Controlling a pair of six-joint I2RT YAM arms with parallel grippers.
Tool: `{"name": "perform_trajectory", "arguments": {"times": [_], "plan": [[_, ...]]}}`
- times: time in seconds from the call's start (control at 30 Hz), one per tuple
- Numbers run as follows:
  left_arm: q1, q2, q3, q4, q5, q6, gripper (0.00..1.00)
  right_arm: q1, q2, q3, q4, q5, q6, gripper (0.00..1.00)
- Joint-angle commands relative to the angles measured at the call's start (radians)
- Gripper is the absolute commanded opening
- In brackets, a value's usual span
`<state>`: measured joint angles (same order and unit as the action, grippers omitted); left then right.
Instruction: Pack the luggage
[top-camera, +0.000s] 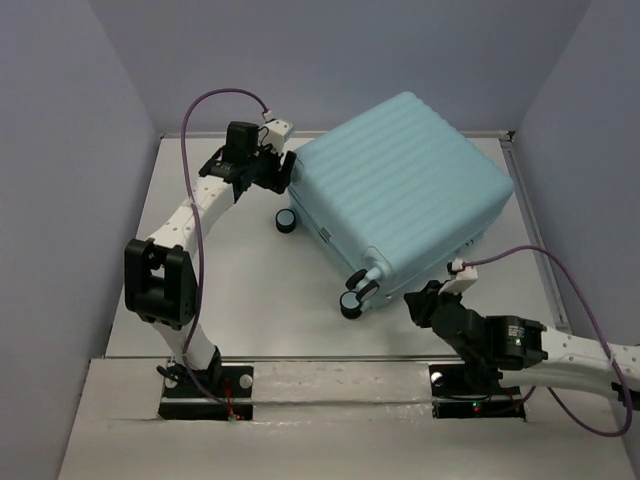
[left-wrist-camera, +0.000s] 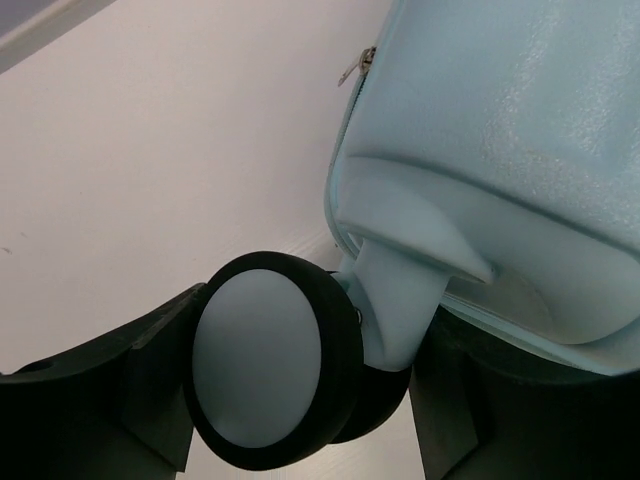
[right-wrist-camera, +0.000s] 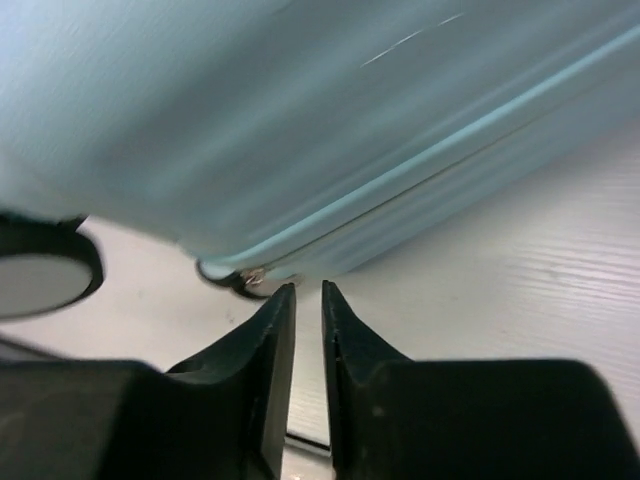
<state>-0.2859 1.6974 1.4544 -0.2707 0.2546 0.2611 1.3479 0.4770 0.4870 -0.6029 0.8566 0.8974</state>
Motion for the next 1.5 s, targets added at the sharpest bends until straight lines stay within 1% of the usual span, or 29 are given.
{"name": "perform_trajectory", "arguments": {"times": [0.0,0.03,0.07,0.1,0.13,0.17,0.23,0.27,0.3,0.33,0.37,0.43,0.47,0.53,0.57,0.6,0.63,0.67,0.73,0.77,0.87,0.97,1.0,1.07,1.1,1.2,1.27,1.33,1.47], "plan": [[-0.045,-0.005,0.008,0.126,-0.139,-0.085,0.06,-0.102,0.034,0.103,-0.159,0.24,0.092,0.19],[-0.047,-0.013,-0.011,0.152,-0.149,-0.097,0.06,-0.19,0.04,0.119,-0.158,0.242,0.071,0.18],[-0.047,-0.031,-0.05,0.162,-0.178,-0.115,0.06,-0.232,0.044,0.145,-0.155,0.243,0.043,0.13],[-0.047,-0.039,-0.071,0.172,-0.19,-0.158,0.06,-0.309,0.063,0.154,-0.118,0.246,-0.028,0.11],[-0.047,-0.051,-0.092,0.172,-0.201,-0.178,0.06,-0.309,0.063,0.159,-0.072,0.242,-0.085,0.11],[-0.05,-0.071,-0.139,0.191,-0.221,-0.213,0.06,-0.384,0.093,0.168,-0.033,0.195,-0.186,0.11],[-0.062,-0.09,-0.166,0.182,-0.244,-0.23,0.06,-0.47,0.133,0.174,0.037,0.133,-0.245,0.11],[-0.073,-0.111,-0.179,0.162,-0.289,-0.253,0.06,-0.571,0.171,0.159,0.136,0.049,-0.32,0.11],[-0.076,-0.123,-0.184,0.145,-0.294,-0.272,0.06,-0.637,0.192,0.15,0.234,-0.005,-0.349,0.11],[-0.079,-0.142,-0.192,0.128,-0.296,-0.302,0.06,-0.714,0.213,0.141,0.276,-0.063,-0.371,0.11],[-0.087,-0.198,-0.222,0.126,-0.311,-0.312,0.06,-0.884,0.257,0.133,0.308,-0.205,-0.394,0.11],[-0.087,-0.26,-0.261,0.122,-0.313,-0.338,0.06,-1.053,0.294,0.093,0.432,-0.356,-0.414,0.11],[-0.087,-0.315,-0.29,0.107,-0.33,-0.359,0.06,-1.202,0.34,0.084,0.463,-0.519,-0.416,0.11],[-0.087,-0.378,-0.327,0.088,-0.34,-0.367,0.06,-1.292,0.408,0.091,0.556,-0.672,-0.429,0.11],[-0.087,-0.442,-0.363,0.082,-0.344,-0.375,0.06,-1.306,0.451,0.108,0.575,-0.764,-0.437,0.12],[-0.087,-0.471,-0.382,0.076,-0.353,-0.379,0.06,-1.307,0.533,0.125,0.592,-0.804,-0.457,0.12],[-0.087,-0.504,-0.4,0.073,-0.356,-0.381,0.06,-1.307,0.572,0.148,0.691,-0.855,-0.465,0.12],[-0.087,-0.56,-0.438,0.074,-0.354,-0.39,0.06,-1.307,0.613,0.168,0.718,-0.974,-0.468,0.12],[-0.087,-0.606,-0.469,0.074,-0.336,-0.402,0.06,-1.307,0.716,0.208,0.819,-1.092,-0.468,0.12],[-0.087,-0.64,-0.494,0.076,-0.322,-0.407,0.06,-1.307,0.747,0.231,0.869,-1.207,-0.46,0.12],[-0.085,-0.662,-0.505,0.077,-0.325,-0.41,0.06,-1.307,0.834,0.3,0.907,-1.254,-0.44,0.12],[-0.085,-0.615,-0.435,0.056,-0.359,-0.405,0.07,-1.307,0.864,0.364,0.896,-1.236,-0.456,0.12],[-0.081,-0.604,-0.416,0.059,-0.37,-0.399,0.32,-1.307,0.871,0.383,0.888,-1.204,-0.462,0.12],[-0.072,-0.553,-0.355,0.064,-0.362,-0.372,0.69,-1.307,0.893,0.403,0.884,-1.197,-0.469,0.15],[-0.056,-0.532,-0.327,0.051,-0.357,-0.364,0.98,-1.307,0.908,0.435,0.881,-1.205,-0.476,0.16],[-0.039,-0.435,-0.243,-0.015,-0.385,-0.335,0.99,-1.307,0.965,0.492,0.859,-1.239,-0.494,0.19],[-0.032,-0.42,-0.249,0.008,-0.423,-0.321,0.99,-1.307,0.968,0.495,0.854,-1.234,-0.496,0.23],[0.011,-0.421,-0.252,0.037,-0.436,-0.316,0.99,-1.307,0.959,0.486,0.853,-1.234,-0.502,0.26],[0.074,-0.377,-0.214,0.048,-0.348,-0.269,0.99,-1.307,0.937,0.455,0.853,-1.254,-0.488,0.31]]}}
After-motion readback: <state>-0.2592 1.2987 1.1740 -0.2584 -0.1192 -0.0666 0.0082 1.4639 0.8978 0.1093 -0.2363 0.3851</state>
